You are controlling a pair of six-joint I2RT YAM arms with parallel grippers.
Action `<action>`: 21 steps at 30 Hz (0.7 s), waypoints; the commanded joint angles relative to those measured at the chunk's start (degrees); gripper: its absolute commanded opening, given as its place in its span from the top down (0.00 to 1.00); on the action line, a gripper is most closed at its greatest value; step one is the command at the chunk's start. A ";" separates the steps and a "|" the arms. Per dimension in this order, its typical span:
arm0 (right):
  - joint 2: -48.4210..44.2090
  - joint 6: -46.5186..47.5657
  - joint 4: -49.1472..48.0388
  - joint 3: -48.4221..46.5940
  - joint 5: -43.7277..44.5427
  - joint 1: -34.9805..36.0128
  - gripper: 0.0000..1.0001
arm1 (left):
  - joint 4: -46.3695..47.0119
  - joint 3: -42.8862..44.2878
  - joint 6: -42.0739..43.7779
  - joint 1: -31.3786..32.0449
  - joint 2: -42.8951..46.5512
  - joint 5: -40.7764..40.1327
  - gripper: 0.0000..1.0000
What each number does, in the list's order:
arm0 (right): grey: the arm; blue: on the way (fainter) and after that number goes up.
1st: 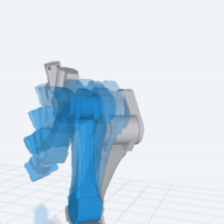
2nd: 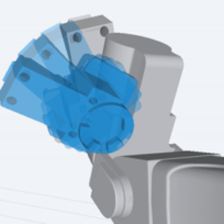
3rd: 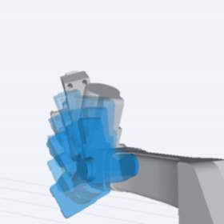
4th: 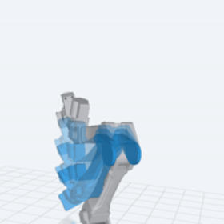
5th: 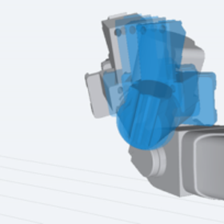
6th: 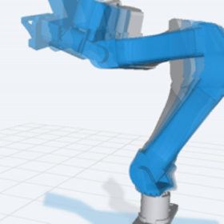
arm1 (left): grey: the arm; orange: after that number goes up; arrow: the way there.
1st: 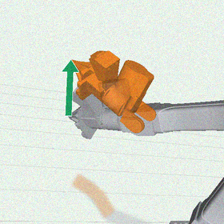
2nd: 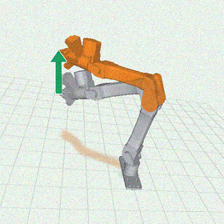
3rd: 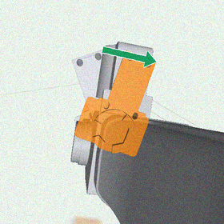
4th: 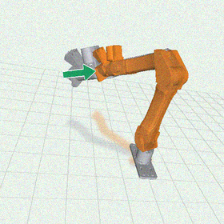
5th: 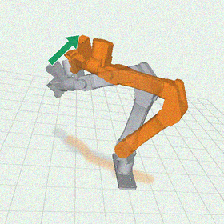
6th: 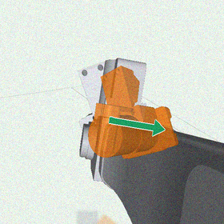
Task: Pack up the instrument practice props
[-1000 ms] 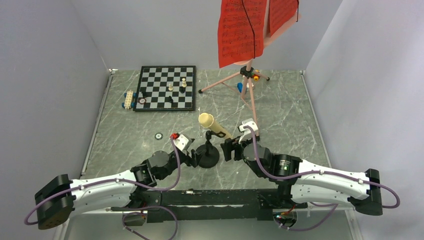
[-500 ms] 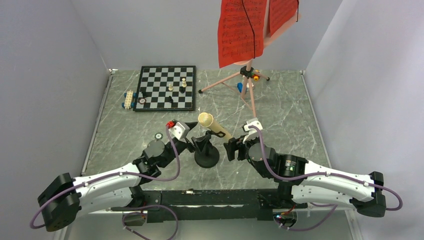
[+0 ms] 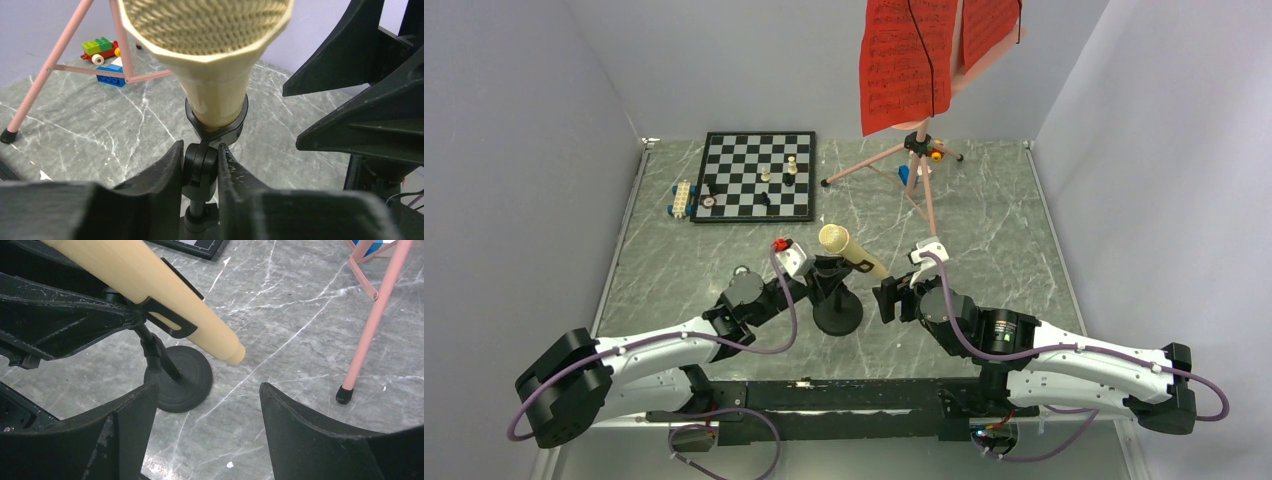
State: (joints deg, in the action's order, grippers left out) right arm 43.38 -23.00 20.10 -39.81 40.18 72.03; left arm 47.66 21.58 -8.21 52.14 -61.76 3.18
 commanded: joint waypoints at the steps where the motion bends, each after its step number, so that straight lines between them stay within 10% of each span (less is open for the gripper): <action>1: -0.42 0.78 -1.49 -2.12 0.57 -0.11 0.22 | 1.67 1.32 0.48 -0.42 -0.97 1.85 0.81; 4: -0.48 2.45 -4.49 -1.39 0.37 -0.11 0.22 | -1.03 0.75 1.33 -0.39 -0.93 1.16 1.00; 21: 0.94 25.91 -42.06 11.80 -10.26 -0.12 0.21 | -3.30 -5.85 -1.11 5.84 -4.86 -10.16 1.00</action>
State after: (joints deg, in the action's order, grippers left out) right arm 43.35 -8.29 -6.94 -31.24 35.83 72.01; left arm 49.04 16.99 -7.81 55.70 -63.13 -3.77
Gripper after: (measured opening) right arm 0.784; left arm 0.237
